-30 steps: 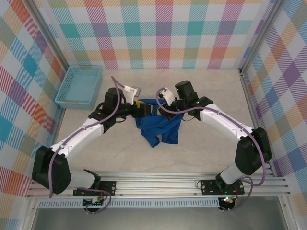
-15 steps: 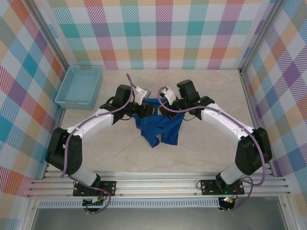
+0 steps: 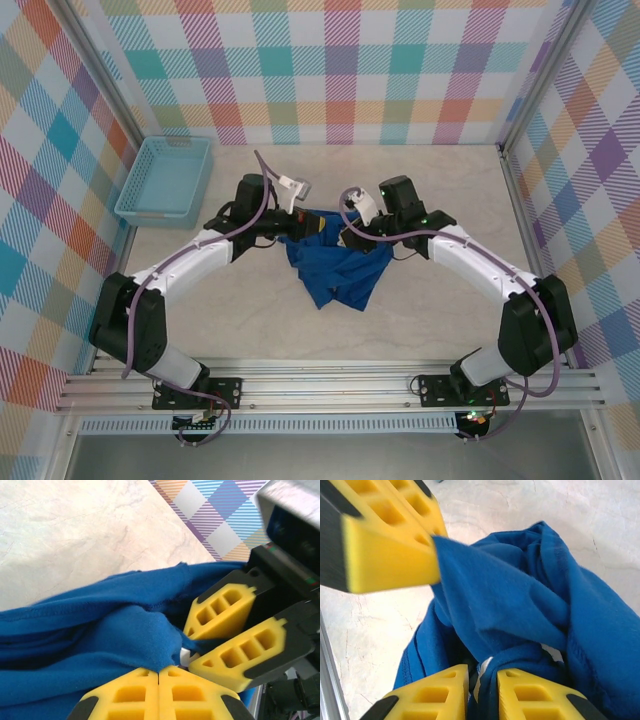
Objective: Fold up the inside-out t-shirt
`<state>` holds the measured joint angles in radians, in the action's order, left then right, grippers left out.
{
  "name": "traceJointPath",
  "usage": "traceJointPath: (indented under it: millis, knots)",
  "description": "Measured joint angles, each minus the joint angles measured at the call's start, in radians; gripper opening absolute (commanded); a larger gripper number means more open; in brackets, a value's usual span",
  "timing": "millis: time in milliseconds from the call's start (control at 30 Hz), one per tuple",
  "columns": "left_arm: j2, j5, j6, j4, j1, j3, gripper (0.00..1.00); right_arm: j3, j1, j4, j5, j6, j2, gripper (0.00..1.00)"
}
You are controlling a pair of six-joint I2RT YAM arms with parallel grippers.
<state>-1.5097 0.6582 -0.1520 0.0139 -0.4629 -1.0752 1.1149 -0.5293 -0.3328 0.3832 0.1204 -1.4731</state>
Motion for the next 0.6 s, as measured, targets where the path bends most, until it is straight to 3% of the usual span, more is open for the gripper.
traceJointPath:
  millis: [367, 600]
  knots:
    - [0.034, -0.063, -0.017, -0.001, 0.006, 0.007, 0.00, -0.029, 0.000, 0.016, -0.009, -0.013, 0.000, 0.02]
    - [0.037, -0.344, -0.051, 0.090, 0.027, 0.007, 0.00, -0.029, 0.010, 0.022, -0.014, -0.056, 0.056, 0.00]
